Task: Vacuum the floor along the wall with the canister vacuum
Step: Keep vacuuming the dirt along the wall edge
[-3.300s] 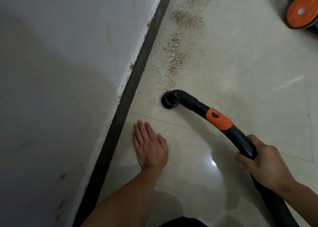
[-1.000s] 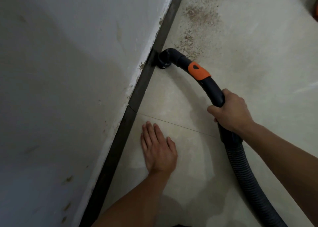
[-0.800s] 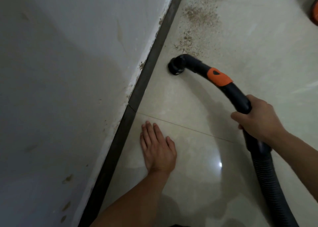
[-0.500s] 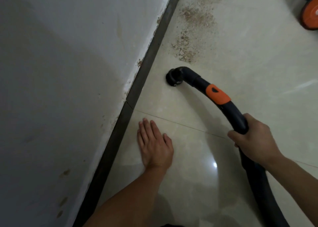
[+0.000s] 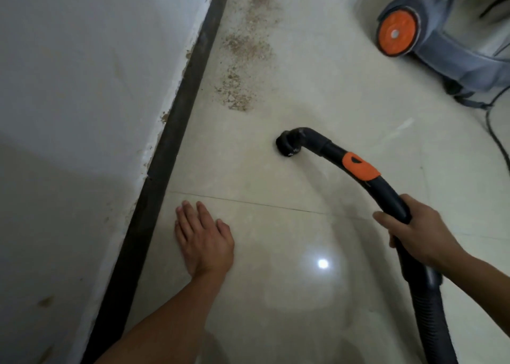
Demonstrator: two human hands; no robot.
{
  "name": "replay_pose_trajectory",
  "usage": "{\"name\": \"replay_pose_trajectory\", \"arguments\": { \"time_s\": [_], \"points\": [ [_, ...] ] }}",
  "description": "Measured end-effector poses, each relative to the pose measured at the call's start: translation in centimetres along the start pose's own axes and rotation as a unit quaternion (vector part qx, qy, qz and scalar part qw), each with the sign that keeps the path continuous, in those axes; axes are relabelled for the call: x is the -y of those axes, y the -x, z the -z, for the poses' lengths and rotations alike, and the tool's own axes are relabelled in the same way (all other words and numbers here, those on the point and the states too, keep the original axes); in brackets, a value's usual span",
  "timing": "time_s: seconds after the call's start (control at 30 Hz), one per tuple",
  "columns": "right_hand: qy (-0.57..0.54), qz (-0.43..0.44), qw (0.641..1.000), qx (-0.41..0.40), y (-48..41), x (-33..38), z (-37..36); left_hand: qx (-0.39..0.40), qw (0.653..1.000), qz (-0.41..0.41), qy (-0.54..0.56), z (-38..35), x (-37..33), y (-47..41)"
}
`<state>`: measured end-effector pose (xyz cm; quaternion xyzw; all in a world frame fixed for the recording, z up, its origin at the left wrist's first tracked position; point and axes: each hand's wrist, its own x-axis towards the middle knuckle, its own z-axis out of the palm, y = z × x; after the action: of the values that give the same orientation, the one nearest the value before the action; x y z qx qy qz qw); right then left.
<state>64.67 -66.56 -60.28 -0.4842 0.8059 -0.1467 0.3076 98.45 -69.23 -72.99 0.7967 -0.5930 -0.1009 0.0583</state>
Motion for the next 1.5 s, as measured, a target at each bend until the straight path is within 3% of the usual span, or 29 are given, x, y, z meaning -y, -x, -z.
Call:
{"name": "replay_pose_trajectory", "arguments": {
  "time_s": [0.13, 0.23, 0.33, 0.4, 0.5, 0.63, 0.73, 0.93, 1.13, 1.5],
  "points": [
    [-0.004, -0.068, 0.996, -0.052, 0.7, -5.3, 3.5, -0.001, 1.000, -0.009, -0.001, 0.2, -0.3, 0.3],
    [-0.022, -0.082, 0.991, -0.103, -1.2, -5.5, 4.2, 0.012, 0.999, -0.036, -0.013, 0.5, -0.5, 0.0],
    [-0.007, -0.037, 0.995, -0.094, -3.9, -3.1, 2.6, 0.043, 0.992, -0.108, -0.041, 0.5, -2.0, -2.8],
    [-0.038, -0.008, 0.998, -0.047, -5.0, -1.1, 0.6, 0.044, 0.992, -0.115, -0.038, 0.3, -4.4, -6.1],
    [-0.092, 0.018, 0.996, 0.009, -5.5, 0.2, -1.9, 0.022, 1.000, -0.014, 0.006, -0.3, -9.2, -10.4],
    [-0.077, 0.029, 0.996, -0.038, -7.9, -0.9, -1.4, -0.016, 0.995, 0.098, 0.019, -2.1, -12.8, -12.8],
    [-0.060, 0.030, 0.996, -0.061, -11.8, -0.5, -0.3, -0.044, 0.993, 0.105, 0.010, -3.3, -13.2, -13.1],
    [-0.039, 0.042, 0.998, -0.018, -17.7, 2.9, 1.9, -0.023, 0.993, 0.119, 0.001, -2.7, -13.3, -12.8],
    [0.030, 0.078, 0.993, 0.081, -18.4, 3.5, 2.5, -0.017, 0.991, 0.133, -0.017, -2.2, -13.7, -13.1],
    [0.044, 0.133, 0.981, 0.131, -20.1, 5.9, 2.9, -0.010, 0.992, 0.128, 0.001, -1.7, -13.9, -13.2]
  ]
}}
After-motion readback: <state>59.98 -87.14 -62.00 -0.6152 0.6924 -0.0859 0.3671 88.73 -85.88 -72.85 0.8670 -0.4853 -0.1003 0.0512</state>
